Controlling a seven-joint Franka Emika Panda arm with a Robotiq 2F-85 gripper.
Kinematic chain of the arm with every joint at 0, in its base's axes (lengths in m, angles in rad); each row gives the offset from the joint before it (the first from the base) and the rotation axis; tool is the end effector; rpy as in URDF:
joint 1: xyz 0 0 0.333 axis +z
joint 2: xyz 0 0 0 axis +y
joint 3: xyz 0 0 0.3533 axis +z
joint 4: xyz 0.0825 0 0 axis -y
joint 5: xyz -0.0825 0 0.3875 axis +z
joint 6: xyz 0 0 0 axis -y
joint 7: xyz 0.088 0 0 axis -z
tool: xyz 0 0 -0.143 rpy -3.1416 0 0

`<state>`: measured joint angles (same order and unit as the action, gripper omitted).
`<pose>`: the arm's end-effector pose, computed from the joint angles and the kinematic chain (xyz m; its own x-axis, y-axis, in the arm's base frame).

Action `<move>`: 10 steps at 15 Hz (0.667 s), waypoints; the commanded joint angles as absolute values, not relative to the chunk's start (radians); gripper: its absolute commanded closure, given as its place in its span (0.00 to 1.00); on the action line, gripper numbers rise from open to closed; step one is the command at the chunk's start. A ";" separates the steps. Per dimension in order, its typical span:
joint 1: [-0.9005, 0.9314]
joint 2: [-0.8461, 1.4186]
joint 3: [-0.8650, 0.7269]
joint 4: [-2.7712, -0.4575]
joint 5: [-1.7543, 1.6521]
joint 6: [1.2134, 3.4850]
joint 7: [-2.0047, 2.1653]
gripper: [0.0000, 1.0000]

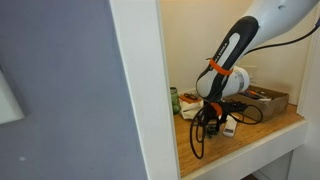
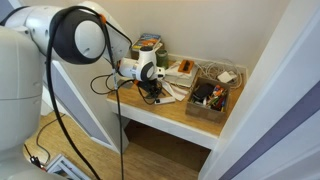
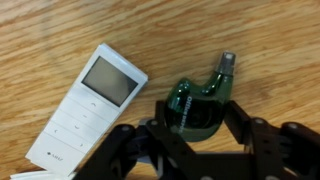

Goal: Put the tape measure in the box

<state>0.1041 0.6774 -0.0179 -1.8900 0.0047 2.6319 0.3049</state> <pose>0.6600 0.0574 0.1391 0.9742 -0.2166 0.0642 -0.2163 -0.9763 -0.0111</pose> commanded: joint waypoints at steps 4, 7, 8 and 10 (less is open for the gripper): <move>0.111 0.625 -0.033 -1.867 0.018 2.533 0.301 0.68; 0.102 0.555 -0.045 -1.872 0.021 2.475 0.313 0.68; 0.093 0.528 -0.050 -1.870 0.029 2.450 0.322 0.68; 0.066 0.472 -0.062 -1.867 0.055 2.399 0.350 0.68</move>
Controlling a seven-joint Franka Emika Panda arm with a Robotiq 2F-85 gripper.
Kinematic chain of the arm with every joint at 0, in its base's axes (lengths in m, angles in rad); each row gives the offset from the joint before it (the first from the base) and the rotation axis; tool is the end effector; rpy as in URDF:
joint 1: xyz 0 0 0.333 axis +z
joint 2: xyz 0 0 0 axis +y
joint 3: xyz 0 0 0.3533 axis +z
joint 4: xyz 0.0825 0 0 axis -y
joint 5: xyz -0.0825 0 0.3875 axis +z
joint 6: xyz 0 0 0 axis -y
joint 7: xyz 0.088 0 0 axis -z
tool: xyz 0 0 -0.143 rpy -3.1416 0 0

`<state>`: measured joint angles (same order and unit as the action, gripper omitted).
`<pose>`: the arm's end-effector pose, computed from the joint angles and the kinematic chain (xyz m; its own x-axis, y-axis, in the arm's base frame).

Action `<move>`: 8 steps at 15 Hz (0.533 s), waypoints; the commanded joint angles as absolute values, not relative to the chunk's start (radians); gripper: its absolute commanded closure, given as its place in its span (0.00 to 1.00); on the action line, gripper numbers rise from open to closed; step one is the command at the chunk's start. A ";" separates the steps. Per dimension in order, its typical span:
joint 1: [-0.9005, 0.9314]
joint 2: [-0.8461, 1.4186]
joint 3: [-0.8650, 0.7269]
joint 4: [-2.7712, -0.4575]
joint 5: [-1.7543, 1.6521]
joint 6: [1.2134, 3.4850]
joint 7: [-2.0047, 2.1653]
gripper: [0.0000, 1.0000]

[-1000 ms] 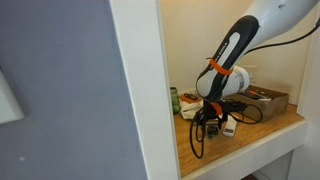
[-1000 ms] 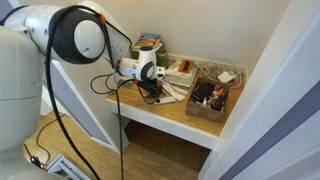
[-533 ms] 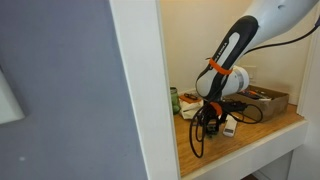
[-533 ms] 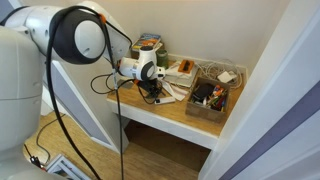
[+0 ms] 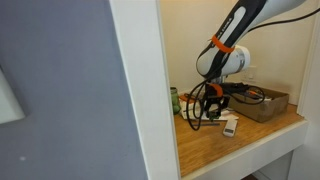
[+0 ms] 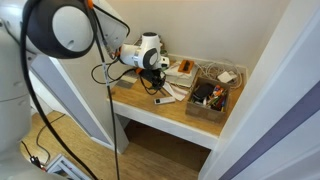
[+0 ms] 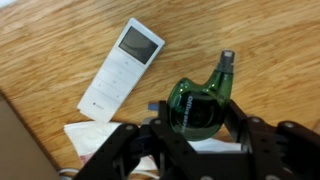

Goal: Put the tape measure in the box

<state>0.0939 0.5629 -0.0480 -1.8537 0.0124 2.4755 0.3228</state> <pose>0.6725 0.0331 0.2152 0.9597 -0.2742 0.0620 -0.2746 -0.9616 -0.0024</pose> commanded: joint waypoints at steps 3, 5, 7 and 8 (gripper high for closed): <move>0.006 0.386 -0.089 -1.871 0.110 2.348 0.384 0.68; -0.038 0.343 -0.110 -1.868 0.146 2.313 0.399 0.68; -0.068 0.321 -0.138 -1.864 0.158 2.295 0.433 0.68; -0.078 0.317 -0.153 -1.862 0.154 2.295 0.463 0.68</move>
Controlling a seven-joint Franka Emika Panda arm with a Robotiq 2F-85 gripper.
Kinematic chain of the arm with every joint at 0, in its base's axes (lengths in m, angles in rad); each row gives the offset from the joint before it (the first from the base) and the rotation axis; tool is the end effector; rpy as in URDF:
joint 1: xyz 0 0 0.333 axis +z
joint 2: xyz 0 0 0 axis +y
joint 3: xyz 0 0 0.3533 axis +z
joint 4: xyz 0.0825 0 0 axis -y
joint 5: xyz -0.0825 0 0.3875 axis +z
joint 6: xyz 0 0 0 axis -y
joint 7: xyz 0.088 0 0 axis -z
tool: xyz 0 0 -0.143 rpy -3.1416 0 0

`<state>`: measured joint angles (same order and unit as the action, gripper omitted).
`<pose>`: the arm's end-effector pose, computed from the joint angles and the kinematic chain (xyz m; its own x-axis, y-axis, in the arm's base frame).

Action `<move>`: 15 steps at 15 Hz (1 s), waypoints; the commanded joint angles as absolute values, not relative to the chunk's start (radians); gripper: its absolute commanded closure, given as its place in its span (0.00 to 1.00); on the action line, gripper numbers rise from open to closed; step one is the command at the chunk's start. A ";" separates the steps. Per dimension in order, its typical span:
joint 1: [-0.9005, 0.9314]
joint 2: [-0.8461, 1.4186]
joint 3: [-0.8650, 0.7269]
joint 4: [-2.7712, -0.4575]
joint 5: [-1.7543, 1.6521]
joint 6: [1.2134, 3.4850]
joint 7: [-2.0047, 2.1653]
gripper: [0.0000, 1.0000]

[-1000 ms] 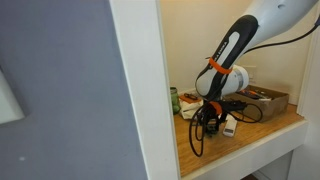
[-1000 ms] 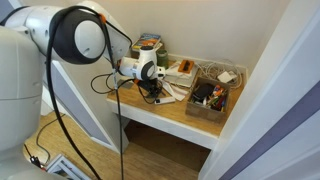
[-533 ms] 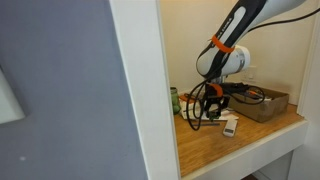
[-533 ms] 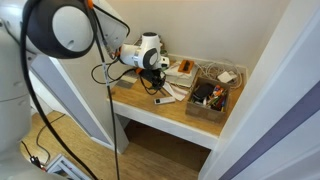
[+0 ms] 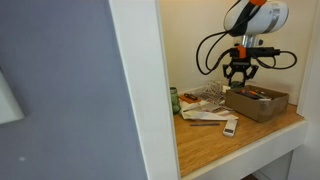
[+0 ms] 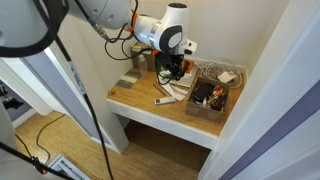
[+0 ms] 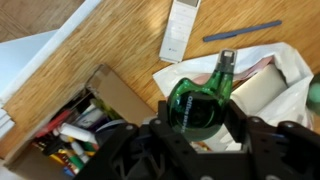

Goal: Put the tape measure in the box

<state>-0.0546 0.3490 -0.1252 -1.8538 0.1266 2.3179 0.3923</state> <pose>0.6550 -0.1077 0.3442 0.7951 -0.6006 0.0849 -0.5929 -0.7991 -0.0996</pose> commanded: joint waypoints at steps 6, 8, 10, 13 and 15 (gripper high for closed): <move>-0.088 0.330 -0.154 -1.852 0.130 2.298 0.428 0.43; -0.085 0.331 -0.152 -1.852 0.130 2.298 0.428 0.43; -0.091 0.343 -0.155 -1.835 0.136 2.293 0.434 0.68; -0.120 0.382 -0.181 -1.791 0.149 2.267 0.467 0.68; -0.146 0.409 -0.194 -1.769 0.167 2.243 0.471 0.68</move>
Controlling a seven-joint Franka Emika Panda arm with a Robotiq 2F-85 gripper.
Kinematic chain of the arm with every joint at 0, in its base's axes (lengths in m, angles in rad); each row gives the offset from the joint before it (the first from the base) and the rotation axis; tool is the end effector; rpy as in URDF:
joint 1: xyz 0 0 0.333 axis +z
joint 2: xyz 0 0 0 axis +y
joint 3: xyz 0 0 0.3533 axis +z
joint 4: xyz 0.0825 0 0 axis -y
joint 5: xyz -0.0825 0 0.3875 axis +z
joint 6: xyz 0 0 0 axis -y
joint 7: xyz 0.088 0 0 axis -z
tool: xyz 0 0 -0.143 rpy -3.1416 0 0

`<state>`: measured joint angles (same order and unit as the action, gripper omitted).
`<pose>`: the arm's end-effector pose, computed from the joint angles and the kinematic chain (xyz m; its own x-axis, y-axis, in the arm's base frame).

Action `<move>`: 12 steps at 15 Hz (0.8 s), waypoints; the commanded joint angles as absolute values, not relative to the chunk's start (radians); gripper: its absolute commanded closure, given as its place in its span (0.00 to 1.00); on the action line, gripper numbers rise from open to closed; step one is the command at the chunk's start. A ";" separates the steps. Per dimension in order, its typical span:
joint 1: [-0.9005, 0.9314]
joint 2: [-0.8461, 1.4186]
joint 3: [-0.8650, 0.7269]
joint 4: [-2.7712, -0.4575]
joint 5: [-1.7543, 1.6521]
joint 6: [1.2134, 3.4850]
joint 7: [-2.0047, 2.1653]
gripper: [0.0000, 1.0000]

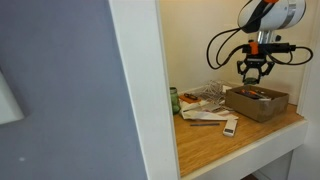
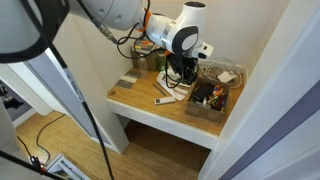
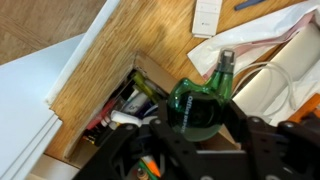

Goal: Put the tape measure in the box

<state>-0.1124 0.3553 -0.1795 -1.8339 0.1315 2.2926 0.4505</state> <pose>0.6422 -0.1776 0.3484 0.6852 -0.7241 0.0783 -0.7187 -0.6897 -0.0884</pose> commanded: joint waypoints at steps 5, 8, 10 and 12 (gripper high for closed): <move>-0.202 0.505 -0.212 -1.694 0.215 2.244 0.505 0.68; -0.225 0.569 -0.218 -1.636 0.243 2.245 0.530 0.68; -0.235 0.612 -0.225 -1.596 0.250 2.255 0.555 0.68; -0.250 0.646 -0.230 -1.556 0.260 2.250 0.571 0.68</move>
<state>-0.2305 0.5791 -0.2238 -1.6470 0.2221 2.2648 0.5382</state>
